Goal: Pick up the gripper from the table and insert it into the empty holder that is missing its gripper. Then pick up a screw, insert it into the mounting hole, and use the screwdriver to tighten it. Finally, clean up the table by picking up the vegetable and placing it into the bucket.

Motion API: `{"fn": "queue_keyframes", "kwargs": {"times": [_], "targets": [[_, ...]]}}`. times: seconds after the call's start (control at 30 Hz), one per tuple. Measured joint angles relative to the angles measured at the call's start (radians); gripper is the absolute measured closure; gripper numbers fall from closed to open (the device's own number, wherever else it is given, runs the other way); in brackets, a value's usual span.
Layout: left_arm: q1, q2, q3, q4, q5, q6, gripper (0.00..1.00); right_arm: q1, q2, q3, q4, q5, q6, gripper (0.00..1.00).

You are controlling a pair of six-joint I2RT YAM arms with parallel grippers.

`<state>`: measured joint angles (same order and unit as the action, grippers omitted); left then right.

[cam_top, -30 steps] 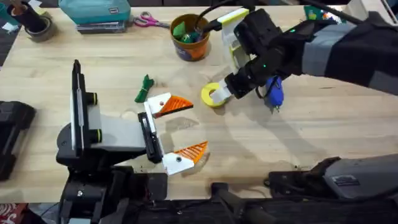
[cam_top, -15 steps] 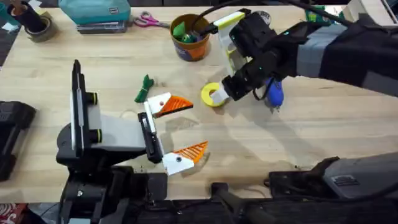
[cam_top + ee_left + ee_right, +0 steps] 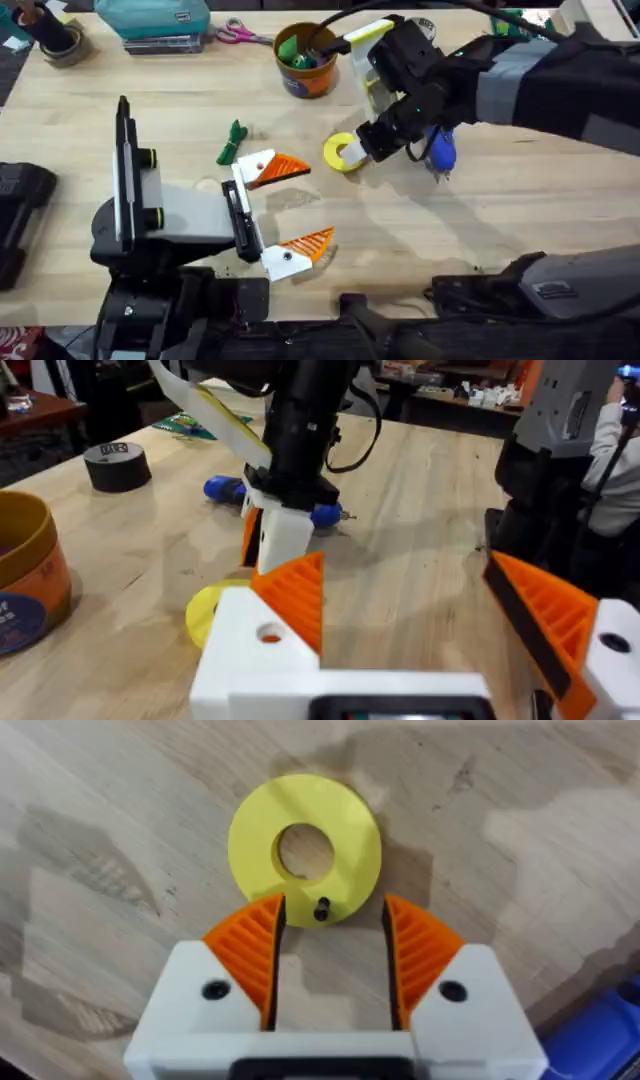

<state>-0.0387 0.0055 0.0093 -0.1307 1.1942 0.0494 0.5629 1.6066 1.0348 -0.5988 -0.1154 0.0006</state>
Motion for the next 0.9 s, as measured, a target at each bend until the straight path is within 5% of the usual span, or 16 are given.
{"fn": "queue_keyframes", "kwargs": {"times": [0.9], "targets": [[0.0, 0.0, 0.0, 0.0, 0.0, 0.0, 0.015, 0.019, 0.027, 0.003, 0.001, 0.003, 0.0, 0.694]]}}
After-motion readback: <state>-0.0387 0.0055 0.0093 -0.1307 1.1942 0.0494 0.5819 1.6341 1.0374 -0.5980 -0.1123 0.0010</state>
